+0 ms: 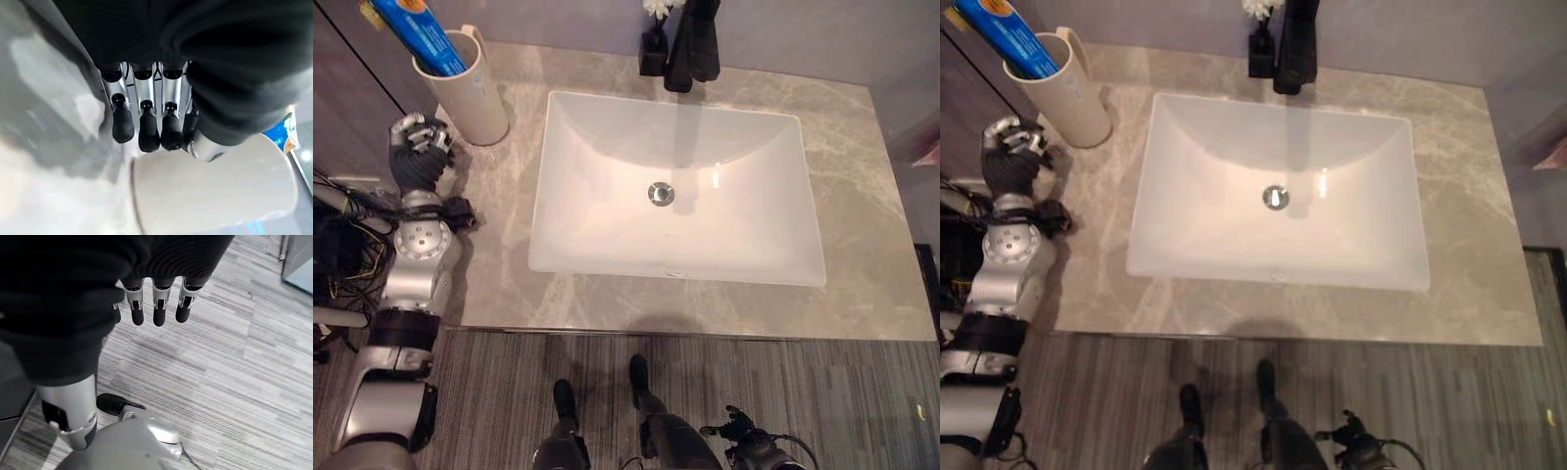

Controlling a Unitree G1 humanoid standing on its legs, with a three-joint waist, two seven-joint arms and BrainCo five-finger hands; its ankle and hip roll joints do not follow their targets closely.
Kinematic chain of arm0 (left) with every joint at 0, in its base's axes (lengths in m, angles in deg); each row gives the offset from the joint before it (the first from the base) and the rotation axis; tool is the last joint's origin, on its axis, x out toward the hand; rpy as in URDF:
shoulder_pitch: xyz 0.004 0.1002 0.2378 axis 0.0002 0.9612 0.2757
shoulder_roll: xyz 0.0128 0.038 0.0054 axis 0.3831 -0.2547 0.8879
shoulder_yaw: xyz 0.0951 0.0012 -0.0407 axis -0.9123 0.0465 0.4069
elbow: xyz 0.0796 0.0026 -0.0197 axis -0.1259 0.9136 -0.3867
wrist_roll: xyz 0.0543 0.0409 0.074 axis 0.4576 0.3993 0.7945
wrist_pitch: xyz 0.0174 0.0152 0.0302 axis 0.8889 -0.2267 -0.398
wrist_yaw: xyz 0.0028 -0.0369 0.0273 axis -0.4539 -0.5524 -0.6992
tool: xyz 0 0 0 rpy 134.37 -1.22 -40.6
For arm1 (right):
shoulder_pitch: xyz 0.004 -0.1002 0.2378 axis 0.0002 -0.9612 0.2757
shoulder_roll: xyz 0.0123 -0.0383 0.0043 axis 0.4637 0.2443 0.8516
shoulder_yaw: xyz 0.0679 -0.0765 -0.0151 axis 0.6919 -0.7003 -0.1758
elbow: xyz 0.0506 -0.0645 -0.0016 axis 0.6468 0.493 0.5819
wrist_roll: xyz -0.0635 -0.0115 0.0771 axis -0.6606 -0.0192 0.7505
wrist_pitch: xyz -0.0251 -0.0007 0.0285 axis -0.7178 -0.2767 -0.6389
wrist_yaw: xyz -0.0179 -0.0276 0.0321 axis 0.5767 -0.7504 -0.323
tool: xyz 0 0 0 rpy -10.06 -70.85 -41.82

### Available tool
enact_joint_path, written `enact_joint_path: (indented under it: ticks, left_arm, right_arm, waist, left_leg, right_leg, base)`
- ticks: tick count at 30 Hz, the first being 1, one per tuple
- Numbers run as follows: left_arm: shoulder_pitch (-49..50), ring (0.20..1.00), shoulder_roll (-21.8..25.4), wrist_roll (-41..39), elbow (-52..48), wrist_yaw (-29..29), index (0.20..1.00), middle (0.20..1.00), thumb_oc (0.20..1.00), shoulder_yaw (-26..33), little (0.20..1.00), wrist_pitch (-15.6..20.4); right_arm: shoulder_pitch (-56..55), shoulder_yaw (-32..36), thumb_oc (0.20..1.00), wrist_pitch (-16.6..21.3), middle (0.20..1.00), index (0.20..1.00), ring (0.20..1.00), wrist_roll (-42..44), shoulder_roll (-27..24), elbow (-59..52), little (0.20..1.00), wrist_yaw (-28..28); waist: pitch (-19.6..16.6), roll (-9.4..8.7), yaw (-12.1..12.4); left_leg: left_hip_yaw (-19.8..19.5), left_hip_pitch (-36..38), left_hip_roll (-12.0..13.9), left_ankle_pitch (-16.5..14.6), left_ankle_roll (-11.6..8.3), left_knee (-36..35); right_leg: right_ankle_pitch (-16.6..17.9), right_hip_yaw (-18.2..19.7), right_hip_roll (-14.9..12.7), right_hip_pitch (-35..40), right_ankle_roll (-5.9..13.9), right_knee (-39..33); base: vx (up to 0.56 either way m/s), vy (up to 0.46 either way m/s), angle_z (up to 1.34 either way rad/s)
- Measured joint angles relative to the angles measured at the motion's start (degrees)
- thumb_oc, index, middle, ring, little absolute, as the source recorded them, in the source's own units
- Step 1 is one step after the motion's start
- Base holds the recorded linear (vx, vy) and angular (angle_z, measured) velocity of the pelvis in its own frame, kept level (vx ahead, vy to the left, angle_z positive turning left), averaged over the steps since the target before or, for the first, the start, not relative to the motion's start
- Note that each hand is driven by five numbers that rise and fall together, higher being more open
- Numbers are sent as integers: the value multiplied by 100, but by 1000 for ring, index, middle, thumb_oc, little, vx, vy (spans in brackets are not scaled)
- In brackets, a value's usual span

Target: Put brush and paste in cup on sink, flatten towel.

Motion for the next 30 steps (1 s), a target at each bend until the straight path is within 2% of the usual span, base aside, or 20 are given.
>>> enact_joint_path:
  ticks: [6, 12, 14, 18, 23, 25, 30]
  left_arm:
    - [1225, 200, -335, 9, -1071, -100, 200, 200, 200, 521, 200, 63]
    - [1317, 200, -364, -10, -1150, -307, 200, 200, 200, 519, 200, 70]
    - [1317, 200, -194, -105, -1243, -643, 200, 200, 200, 358, 200, 32]
    - [1097, 200, -128, -463, -1121, -891, 200, 200, 200, 295, 200, 27]
    - [610, 200, -14, -635, -836, -983, 200, 200, 200, -20, 200, 17]
    - [551, 200, 131, -699, -808, -1005, 200, 200, 200, -59, 200, 18]
    - [416, 200, 358, -842, -696, -1063, 200, 200, 200, -72, 200, 17]
  right_arm:
    - [-44, 56, 1000, -16, 1000, 1000, 1000, -8, -101, 16, 1000, -7]
    - [-24, 67, 1000, -25, 1000, 1000, 1000, -65, -164, 63, 1000, -23]
    - [-23, 68, 1000, -40, 1000, 1000, 1000, -111, -213, 84, 1000, -34]
    - [-26, 66, 1000, -42, 1000, 1000, 1000, -114, -242, 87, 1000, -133]
    - [-26, 62, 1000, -47, 1000, 1000, 1000, -116, -253, 86, 1000, -145]
    - [-22, 60, 1000, -48, 1000, 1000, 1000, -116, -253, 82, 1000, -147]
    - [-21, 56, 1000, -58, 1000, 1000, 1000, -116, -256, 78, 1000, -168]
  waist:
    - [55, 197, 141]
    - [97, 275, 262]
    - [133, 331, 257]
    - [150, 351, 227]
    - [163, 332, 172]
    - [190, 332, 96]
    - [295, 345, 98]
  left_leg:
    - [-95, -6, 11, 21, -21, 0]
    - [-180, -25, 21, 42, -40, 0]
    - [-178, -28, 22, 41, -41, 0]
    - [-172, -52, 37, 39, -44, 0]
    - [-149, -66, 36, 37, -46, 0]
    - [-133, -69, 39, 37, -46, 0]
    - [-26, -26, 61, 14, -61, 0]
  right_leg:
    - [2, -97, -3, 37, -23, -5]
    - [-4, -163, 2, 51, -33, -32]
    - [-5, -164, 3, 49, -33, -23]
    - [-13, -161, 17, 22, -36, -40]
    - [-21, -137, 18, -3, -34, -43]
    - [-28, -128, 24, -11, -37, -43]
    - [-20, -43, 59, -16, -43, -34]
  base:
    - [-18, -10, 6]
    - [-17, -8, 6]
    - [-20, -5, 0]
    - [0, 0, 0]
    - [0, -2, -1]
    - [19, 1, -4]
    - [26, 1, -9]
